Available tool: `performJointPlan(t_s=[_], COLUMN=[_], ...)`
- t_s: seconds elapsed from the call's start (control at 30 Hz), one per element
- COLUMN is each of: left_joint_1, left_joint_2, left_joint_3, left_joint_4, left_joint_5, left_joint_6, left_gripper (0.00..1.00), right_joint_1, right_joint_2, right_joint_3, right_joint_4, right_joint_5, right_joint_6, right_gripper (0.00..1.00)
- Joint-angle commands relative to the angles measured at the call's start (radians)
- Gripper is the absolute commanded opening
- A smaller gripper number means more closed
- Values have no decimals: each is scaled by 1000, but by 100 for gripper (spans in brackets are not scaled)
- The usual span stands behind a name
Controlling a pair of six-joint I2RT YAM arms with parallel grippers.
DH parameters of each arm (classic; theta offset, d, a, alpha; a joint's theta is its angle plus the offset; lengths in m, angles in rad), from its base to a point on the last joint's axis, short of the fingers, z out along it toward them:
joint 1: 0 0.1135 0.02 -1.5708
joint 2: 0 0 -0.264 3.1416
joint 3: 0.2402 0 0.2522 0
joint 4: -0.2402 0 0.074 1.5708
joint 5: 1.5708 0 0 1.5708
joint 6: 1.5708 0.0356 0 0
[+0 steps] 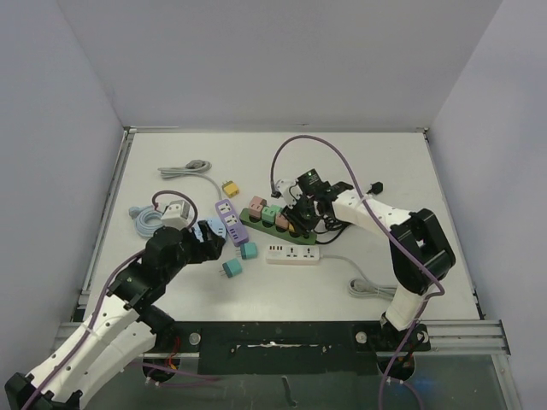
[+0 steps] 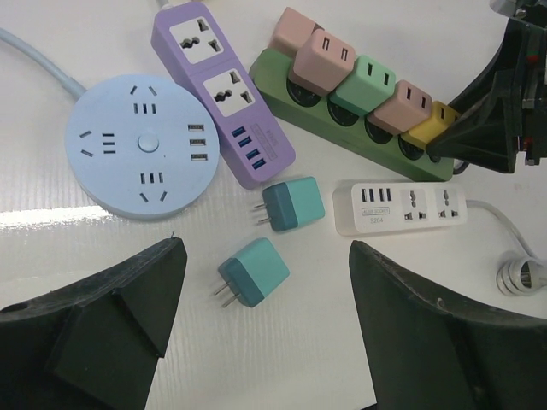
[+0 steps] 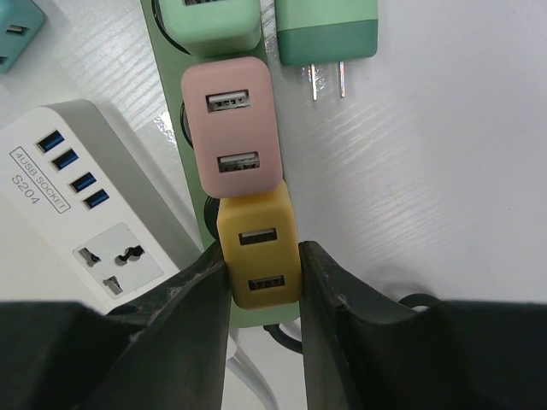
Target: Insert the plug
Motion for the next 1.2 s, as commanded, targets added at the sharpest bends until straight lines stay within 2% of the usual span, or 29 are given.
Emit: performJointPlan(t_s=[0.0, 0.17, 0.27, 0.43, 0.53, 0.73, 1.0, 1.17], left_joint_1=[5, 3, 1, -7, -15, -48, -73, -75], left_joint_2=[48, 105, 126, 172, 213, 317, 465, 518], left_joint_3=[2, -10, -27, -51, -62, -84, -104, -103], left_joint_4=[54, 75, 93, 122, 133, 156, 226, 260], left_joint_5=[22, 65, 84, 93, 92, 39, -17, -10], left_joint_6=[-38, -54, -70, -87, -101, -155, -267, -310], left_gripper=[75, 74, 74, 74, 74, 74, 75, 75], right_joint_1=[29, 35, 32, 17, 9, 8, 19, 27], right_joint_2=[184, 142, 42, -184, -287, -439, -531, -560], right_joint_3=[-152, -176, -178, -160, -142, -171, -249, -291], right_joint_4=[125, 177, 207, 248, 252, 275, 289, 330], right_joint_5=[123, 111, 100, 98, 106, 141, 180, 175], right_joint_6=[10, 19, 60, 164, 233, 394, 649, 683], right_gripper=[0, 0, 1, 53, 64, 66, 66, 67])
